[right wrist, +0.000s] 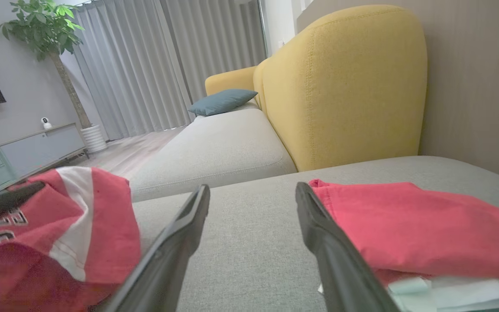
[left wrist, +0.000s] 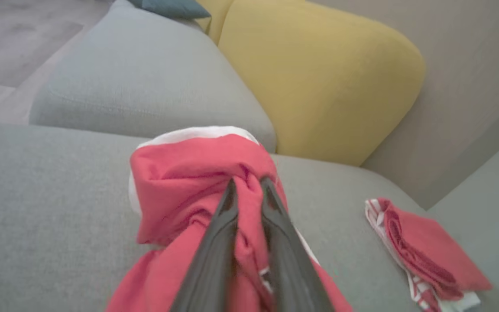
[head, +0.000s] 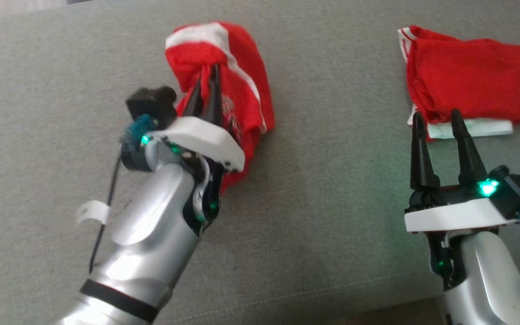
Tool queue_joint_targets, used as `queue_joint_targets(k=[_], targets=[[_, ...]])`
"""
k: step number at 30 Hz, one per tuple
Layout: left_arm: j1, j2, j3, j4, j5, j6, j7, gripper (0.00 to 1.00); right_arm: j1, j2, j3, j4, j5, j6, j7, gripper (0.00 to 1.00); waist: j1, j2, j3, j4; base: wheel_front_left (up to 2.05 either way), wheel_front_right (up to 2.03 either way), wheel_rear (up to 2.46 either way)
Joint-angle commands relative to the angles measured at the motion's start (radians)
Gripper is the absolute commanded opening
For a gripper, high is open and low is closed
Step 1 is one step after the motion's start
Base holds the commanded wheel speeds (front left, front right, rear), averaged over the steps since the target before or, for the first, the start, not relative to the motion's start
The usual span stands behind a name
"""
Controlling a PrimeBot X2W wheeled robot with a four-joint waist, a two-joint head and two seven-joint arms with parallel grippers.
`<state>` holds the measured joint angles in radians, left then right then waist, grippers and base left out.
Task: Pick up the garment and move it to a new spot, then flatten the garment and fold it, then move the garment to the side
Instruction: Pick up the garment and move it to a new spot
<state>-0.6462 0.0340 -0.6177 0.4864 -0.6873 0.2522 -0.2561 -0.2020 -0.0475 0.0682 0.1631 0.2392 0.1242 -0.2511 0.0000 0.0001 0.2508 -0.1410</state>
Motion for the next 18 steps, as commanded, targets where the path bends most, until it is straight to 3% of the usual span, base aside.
queue_joint_targets(k=[1,11,18], targets=[[-0.033,0.016,0.000,-0.002,0.007,-0.005,-0.006,1.00,-0.034,-0.003,0.026,-0.030,0.007,0.007,-0.011,1.00,0.0000,-0.0001,0.006,-0.012,0.00,0.00,0.00],[-0.058,0.016,0.045,-0.006,0.053,-0.015,-0.006,1.00,-0.029,-0.003,-0.007,-0.021,-0.001,0.007,-0.011,1.00,0.0000,-0.0001,0.000,0.035,0.00,0.00,0.00],[-0.014,0.027,0.189,-0.082,0.169,-0.052,-0.006,1.00,-0.020,-0.003,-0.021,0.000,-0.021,0.007,-0.011,1.00,0.0000,-0.0001,-0.038,0.122,0.00,0.00,0.00]])
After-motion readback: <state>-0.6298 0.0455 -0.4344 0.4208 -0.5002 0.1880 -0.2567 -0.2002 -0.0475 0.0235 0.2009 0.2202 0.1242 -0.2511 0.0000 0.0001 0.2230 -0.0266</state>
